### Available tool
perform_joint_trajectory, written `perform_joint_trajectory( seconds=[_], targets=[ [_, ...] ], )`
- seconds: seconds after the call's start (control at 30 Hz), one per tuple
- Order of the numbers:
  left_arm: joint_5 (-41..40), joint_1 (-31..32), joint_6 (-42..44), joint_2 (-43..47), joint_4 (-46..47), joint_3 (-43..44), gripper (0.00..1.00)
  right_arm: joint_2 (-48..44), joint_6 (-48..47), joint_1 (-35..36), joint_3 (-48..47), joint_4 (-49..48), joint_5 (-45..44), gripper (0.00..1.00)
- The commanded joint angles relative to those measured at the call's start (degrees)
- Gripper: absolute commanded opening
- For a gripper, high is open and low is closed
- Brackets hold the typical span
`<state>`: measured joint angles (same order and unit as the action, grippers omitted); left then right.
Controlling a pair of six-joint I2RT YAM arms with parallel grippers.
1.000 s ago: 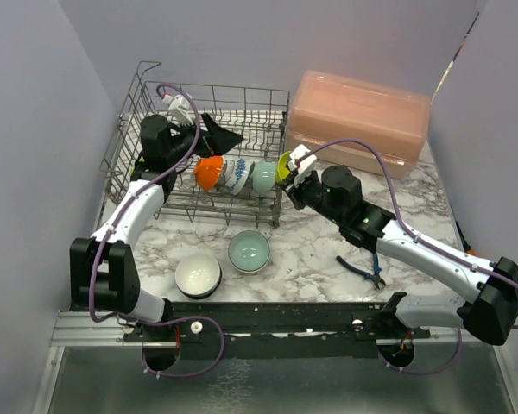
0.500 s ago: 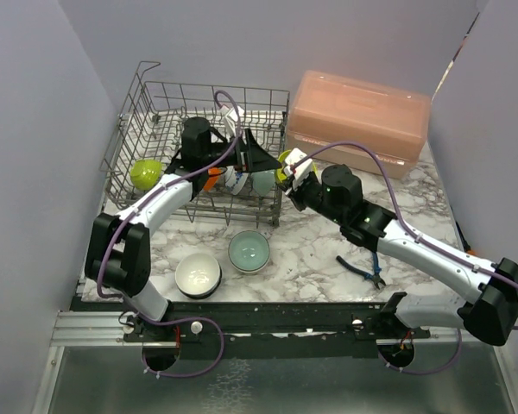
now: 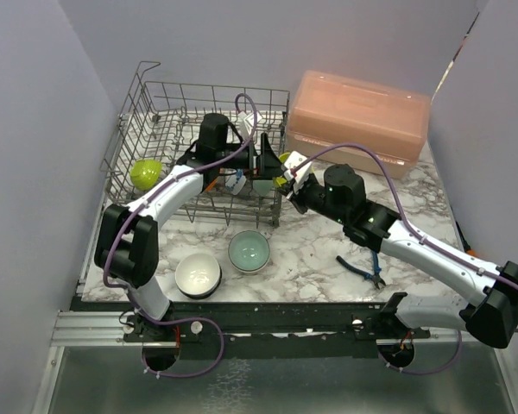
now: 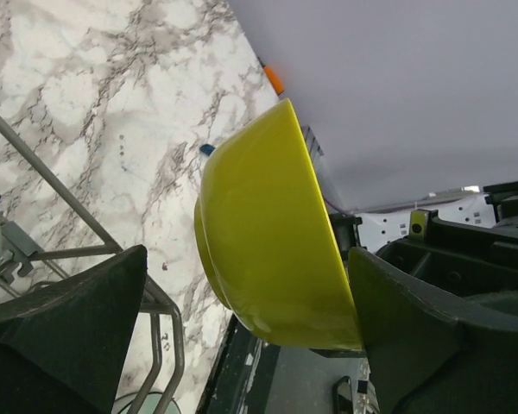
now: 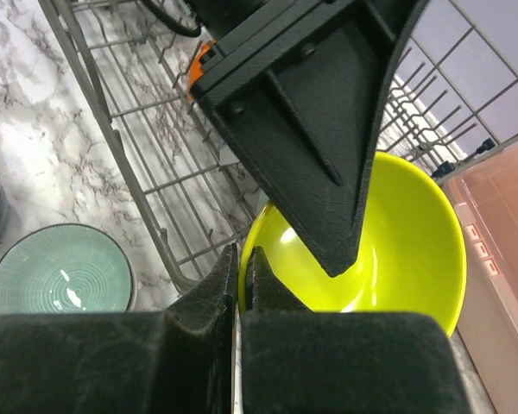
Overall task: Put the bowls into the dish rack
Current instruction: Pick up the bowl from the center of the board.
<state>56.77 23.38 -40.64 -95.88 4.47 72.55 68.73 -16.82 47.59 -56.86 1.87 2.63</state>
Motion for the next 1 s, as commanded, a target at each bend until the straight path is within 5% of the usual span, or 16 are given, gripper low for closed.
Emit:
perform_joint_trajectory(
  seconds=[0.0, 0.77, 0.97],
  targets=[
    [-3.58, 0.18, 8.42, -3.35, -16.89, 4.95, 0.97, -1.13, -2.53, 0.08, -2.03, 0.97, 0.60, 0.01],
    [6.37, 2.46, 11.16, -4.67, -18.27, 6.37, 0.74, 3.78, -1.31, 0.08, -5.08, 2.74, -3.17, 0.01],
    [8.38, 2.49, 11.66, -4.61, -17.70, 6.42, 0.55, 4.14, -1.19, 0.09, -5.41, 2.73, -6.45, 0.01]
  ],
)
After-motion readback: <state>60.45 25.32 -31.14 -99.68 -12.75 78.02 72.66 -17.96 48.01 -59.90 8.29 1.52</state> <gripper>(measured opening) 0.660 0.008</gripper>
